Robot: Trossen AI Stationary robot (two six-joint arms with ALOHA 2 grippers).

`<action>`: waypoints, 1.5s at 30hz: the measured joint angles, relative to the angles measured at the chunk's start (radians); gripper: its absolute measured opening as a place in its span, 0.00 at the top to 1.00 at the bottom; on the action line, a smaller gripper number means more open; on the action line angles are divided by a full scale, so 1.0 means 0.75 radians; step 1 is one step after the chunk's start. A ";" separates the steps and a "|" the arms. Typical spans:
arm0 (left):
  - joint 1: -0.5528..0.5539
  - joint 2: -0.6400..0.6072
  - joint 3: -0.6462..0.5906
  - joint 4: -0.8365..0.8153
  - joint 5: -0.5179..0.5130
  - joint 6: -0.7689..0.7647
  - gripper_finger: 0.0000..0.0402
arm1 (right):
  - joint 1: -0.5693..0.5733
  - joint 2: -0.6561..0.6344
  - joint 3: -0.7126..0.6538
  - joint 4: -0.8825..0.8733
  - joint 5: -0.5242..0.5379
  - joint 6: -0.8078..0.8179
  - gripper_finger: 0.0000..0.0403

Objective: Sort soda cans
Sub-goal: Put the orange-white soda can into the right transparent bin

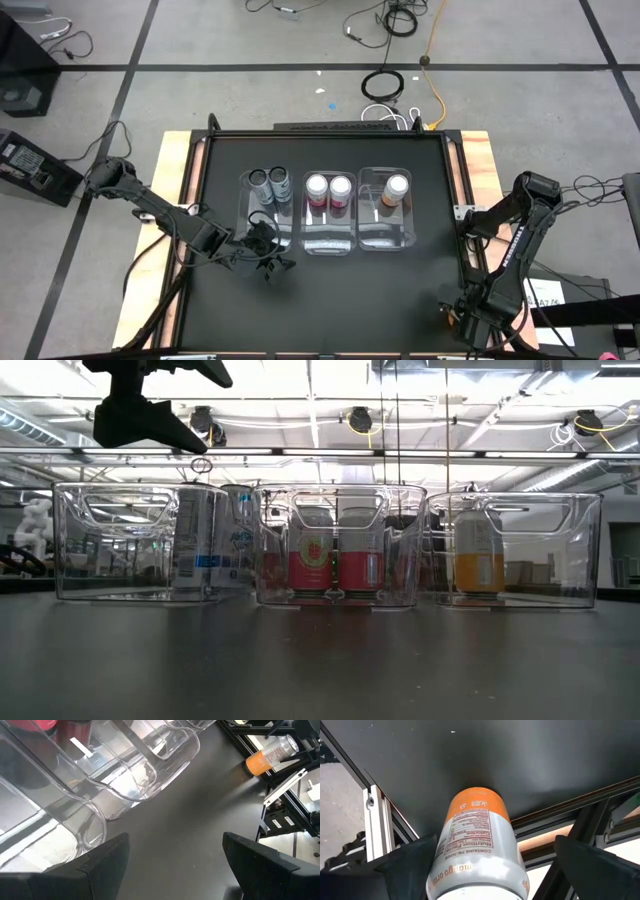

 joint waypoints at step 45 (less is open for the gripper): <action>0.000 0.000 0.000 0.007 -0.012 0.022 0.18 | 0.070 -0.005 -0.023 0.122 -0.138 -0.017 0.03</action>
